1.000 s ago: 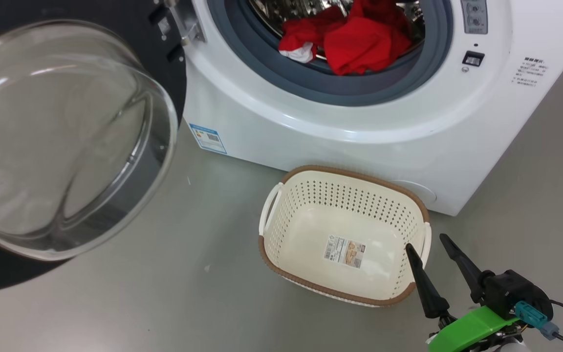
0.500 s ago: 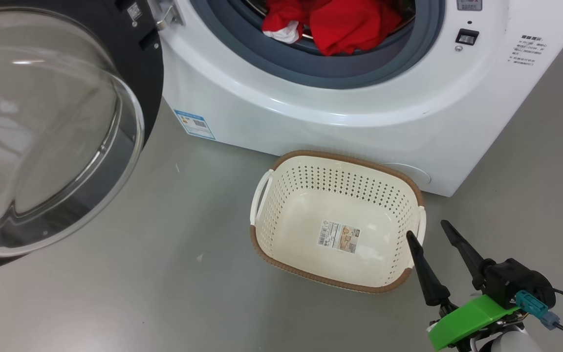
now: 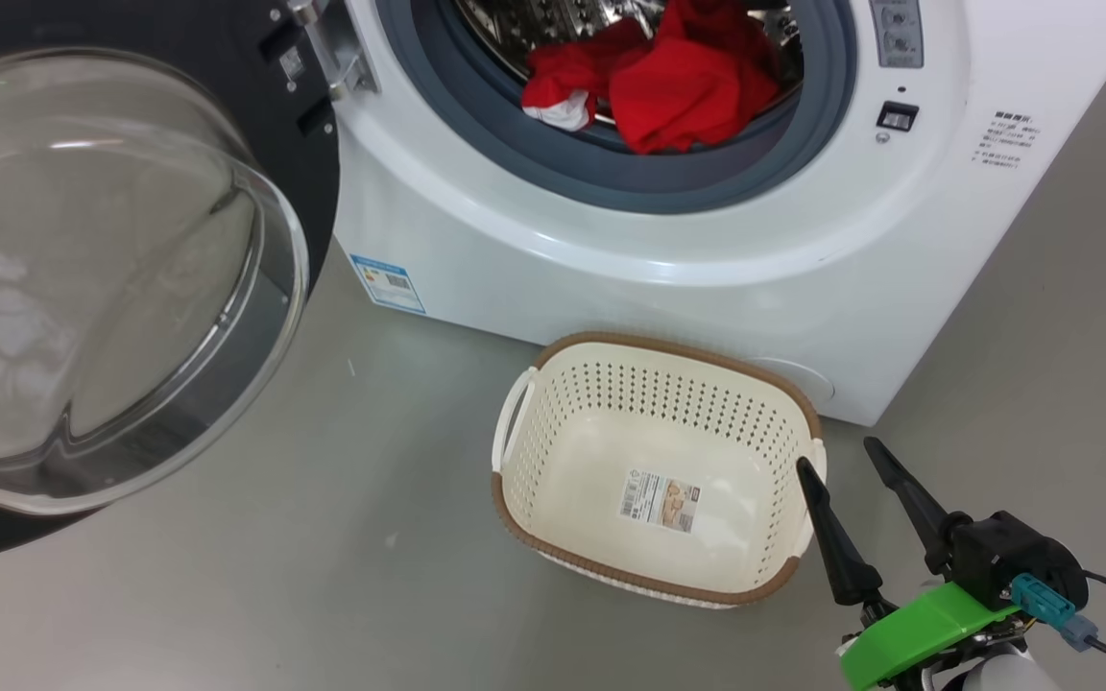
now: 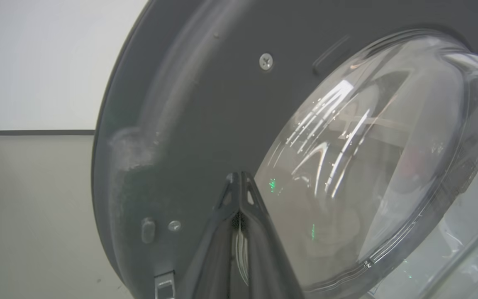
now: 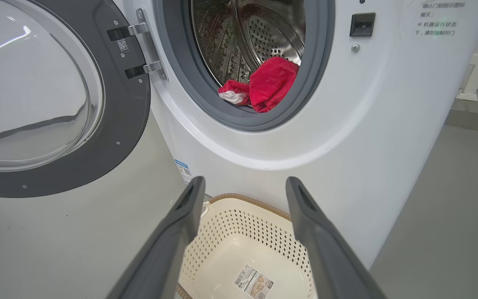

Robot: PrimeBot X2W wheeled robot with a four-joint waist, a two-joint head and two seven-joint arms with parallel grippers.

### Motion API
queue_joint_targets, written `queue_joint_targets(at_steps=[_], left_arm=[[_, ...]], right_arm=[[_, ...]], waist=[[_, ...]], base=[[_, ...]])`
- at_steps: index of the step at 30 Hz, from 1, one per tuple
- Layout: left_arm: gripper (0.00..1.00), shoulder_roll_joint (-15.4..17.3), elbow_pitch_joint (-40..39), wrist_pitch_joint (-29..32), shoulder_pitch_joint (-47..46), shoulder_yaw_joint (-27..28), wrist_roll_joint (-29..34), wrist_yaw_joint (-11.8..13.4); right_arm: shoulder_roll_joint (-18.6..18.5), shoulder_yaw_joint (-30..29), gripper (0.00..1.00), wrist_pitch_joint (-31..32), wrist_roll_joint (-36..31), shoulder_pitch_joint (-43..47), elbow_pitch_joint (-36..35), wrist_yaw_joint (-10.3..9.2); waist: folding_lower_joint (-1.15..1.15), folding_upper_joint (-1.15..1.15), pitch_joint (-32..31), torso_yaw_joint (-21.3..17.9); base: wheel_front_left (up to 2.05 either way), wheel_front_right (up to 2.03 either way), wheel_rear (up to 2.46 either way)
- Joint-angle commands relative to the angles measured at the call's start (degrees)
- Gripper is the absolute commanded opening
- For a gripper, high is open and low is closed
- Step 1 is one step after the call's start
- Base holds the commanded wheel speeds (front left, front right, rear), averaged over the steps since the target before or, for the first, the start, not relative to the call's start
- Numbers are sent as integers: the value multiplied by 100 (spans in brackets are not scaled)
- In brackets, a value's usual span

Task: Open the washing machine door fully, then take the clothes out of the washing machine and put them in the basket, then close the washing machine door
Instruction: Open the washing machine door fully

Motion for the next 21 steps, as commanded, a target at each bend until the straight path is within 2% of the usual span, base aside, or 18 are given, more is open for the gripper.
queue_joint_targets(at_steps=[1,15,16,21], left_arm=[[0,236,-250,-29,165,48,-58,5],[2,-485,-1520,-29,1601,-698,-243,5],[7,-541,-1636,-29,1711,-775,-253,5],[46,-681,-2084,-29,2146,-1119,-300,5]], right_arm=[[15,114,100,-52,74,14,-129,36],[32,57,100,-52,247,320,-195,36],[35,34,100,-52,259,348,-206,36],[48,-46,100,-52,298,475,-262,36]], waist=[[0,0,-134,8],[0,0,-631,-59],[0,0,-660,-78],[0,0,-766,-222]], base=[[0,0,0],[0,0,0],[0,0,0],[0,0,0]])
